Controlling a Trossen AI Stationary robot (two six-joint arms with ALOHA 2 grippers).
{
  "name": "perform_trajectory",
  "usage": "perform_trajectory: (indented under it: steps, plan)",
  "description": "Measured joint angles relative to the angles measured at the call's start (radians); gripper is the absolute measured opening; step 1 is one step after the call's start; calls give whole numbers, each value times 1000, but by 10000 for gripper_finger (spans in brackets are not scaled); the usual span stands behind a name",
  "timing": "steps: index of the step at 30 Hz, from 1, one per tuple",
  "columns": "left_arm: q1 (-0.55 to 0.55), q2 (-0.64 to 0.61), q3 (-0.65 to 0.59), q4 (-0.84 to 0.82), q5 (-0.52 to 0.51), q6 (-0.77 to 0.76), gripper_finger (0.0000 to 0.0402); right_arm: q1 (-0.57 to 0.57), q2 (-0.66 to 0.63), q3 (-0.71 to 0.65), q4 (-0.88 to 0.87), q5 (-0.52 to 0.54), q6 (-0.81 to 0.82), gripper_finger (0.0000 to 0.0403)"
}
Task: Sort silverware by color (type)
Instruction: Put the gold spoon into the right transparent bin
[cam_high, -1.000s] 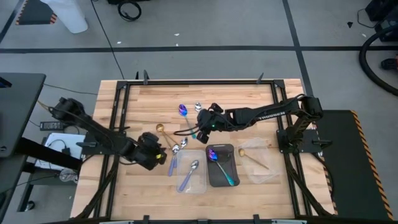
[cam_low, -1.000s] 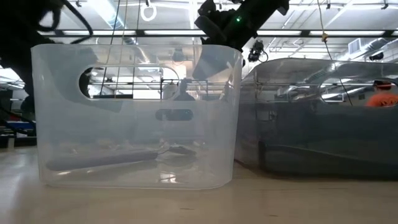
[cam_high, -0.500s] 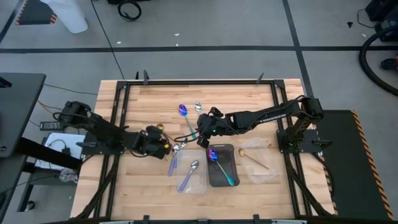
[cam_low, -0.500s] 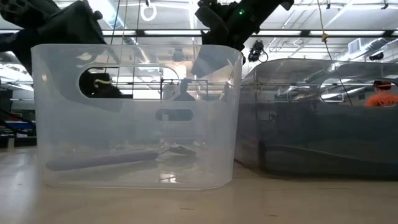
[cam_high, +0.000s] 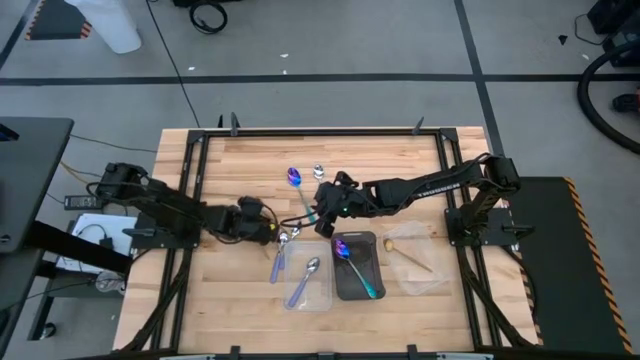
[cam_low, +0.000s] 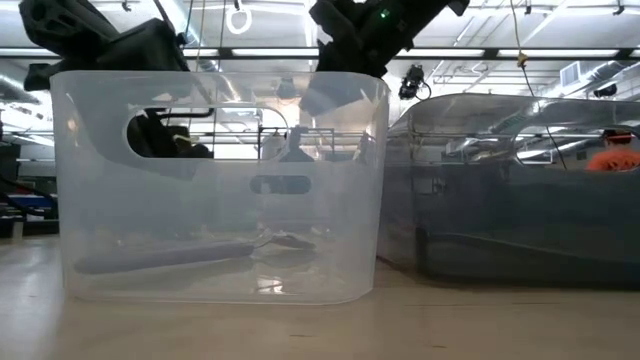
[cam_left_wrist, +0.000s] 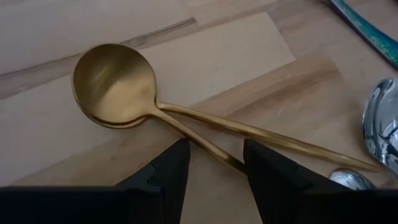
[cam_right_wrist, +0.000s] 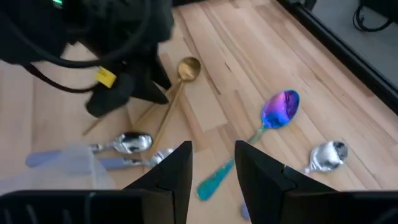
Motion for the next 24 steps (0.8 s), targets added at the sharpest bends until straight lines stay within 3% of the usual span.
perform_trajectory:
  steps: [11,24]
  plan:
    - [21,18,2,-57,36,43,156,19,0,0,-4,-16,-6,130]
    - [32,18,1,-120,49,48,69,57,0,0,-13,-17,-6,130]
